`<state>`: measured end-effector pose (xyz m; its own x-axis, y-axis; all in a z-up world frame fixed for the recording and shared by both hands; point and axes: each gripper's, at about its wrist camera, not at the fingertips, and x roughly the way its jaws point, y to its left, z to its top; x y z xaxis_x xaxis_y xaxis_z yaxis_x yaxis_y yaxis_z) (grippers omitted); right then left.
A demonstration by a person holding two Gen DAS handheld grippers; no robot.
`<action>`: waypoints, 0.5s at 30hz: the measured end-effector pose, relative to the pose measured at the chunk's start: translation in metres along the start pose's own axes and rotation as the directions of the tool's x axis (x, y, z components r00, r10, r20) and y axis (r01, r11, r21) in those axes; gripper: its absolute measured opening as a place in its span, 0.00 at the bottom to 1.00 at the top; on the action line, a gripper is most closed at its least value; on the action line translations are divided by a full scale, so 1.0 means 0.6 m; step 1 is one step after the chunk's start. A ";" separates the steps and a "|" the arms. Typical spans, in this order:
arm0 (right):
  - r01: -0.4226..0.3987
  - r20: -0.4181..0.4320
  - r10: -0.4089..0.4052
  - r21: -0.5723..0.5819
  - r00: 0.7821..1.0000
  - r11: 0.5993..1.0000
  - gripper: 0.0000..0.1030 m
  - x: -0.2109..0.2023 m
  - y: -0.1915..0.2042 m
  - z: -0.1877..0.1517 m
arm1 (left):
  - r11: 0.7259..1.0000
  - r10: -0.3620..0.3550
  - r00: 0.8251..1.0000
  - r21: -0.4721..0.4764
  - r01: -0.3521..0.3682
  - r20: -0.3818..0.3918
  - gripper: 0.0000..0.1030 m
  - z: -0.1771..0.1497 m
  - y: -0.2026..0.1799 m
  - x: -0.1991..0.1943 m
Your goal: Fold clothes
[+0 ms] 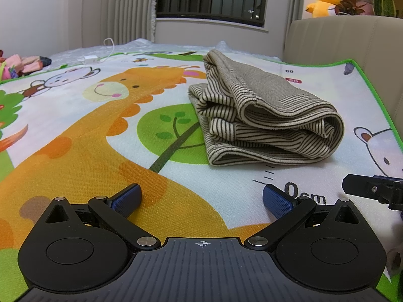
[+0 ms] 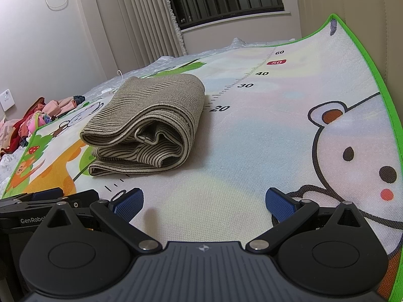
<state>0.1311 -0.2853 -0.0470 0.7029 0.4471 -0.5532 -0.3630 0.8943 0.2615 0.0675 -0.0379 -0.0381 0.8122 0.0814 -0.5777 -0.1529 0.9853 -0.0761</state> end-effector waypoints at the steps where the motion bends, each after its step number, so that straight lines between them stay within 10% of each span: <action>1: 0.001 -0.001 -0.001 -0.002 1.000 1.000 1.00 0.000 0.000 0.000 | 1.000 -0.001 1.000 -0.002 0.001 0.001 1.00 0.000 0.000 0.000; 15: 0.023 -0.010 -0.023 -0.025 1.000 0.999 1.00 0.002 0.007 -0.002 | 1.000 0.002 1.000 0.002 -0.002 -0.003 1.00 0.000 -0.001 0.000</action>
<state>0.1298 -0.2811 -0.0474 0.7047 0.4263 -0.5671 -0.3620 0.9035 0.2294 0.0678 -0.0385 -0.0379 0.8100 0.0826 -0.5805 -0.1534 0.9854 -0.0739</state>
